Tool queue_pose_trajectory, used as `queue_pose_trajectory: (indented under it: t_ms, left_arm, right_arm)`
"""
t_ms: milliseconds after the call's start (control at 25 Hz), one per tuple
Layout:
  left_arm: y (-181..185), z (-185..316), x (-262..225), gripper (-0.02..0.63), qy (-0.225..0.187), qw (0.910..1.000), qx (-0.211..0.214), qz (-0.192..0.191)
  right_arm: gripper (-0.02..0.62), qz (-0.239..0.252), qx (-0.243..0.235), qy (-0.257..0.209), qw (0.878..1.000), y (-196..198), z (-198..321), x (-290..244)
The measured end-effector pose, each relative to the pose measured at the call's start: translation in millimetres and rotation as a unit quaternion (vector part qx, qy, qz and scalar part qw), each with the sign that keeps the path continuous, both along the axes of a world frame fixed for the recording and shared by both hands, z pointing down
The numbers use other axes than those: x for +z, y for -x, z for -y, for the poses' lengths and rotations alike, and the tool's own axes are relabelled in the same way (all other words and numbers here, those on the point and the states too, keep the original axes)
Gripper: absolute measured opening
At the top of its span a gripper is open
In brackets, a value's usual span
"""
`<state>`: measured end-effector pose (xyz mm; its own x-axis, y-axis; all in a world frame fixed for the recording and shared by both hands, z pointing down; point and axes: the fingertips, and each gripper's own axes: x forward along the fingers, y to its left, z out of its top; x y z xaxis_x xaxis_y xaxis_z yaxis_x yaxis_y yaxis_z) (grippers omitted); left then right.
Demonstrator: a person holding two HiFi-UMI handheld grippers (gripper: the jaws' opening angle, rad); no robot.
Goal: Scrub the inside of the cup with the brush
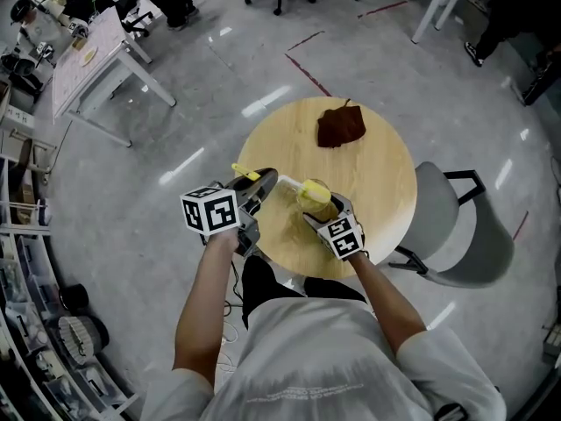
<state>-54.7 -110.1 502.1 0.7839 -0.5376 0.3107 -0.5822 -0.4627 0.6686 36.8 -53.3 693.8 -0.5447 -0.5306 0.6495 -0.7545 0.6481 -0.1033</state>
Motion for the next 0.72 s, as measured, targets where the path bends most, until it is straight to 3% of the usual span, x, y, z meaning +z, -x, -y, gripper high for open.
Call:
queue_pose_trajectory:
  t_ms: [120,240,400,600,720]
  left_arm:
    - [-1.3,-4.9,9.9,0.046,-0.003,0.9996,0.003,0.026]
    - [-8.0,-11.1,19.2,0.046,-0.015,0.9974,0.020,0.067]
    - [-21.9,-15.3,26.5,0.046,-0.046,0.9910,0.045,0.118]
    - [-48.1,-27.2,35.5,0.045,-0.098,0.9701,0.103,0.197]
    - [-61.6,-34.6,43.4,0.046,-0.117,0.9612,0.131,0.213]
  right_arm:
    - [0.402,-0.010,0.005,0.018,1.000,0.7,-15.9,2.4]
    - [0.402,0.000,-0.023,0.037,0.999,-0.8,-29.1,-0.5]
    - [0.402,-0.016,-0.064,0.026,0.998,-14.4,-17.7,-1.9]
    - [0.402,-0.017,-0.161,0.021,0.987,-1.1,-6.7,0.0]
    - [0.402,-0.029,-0.200,0.018,0.979,8.8,-5.6,0.9]
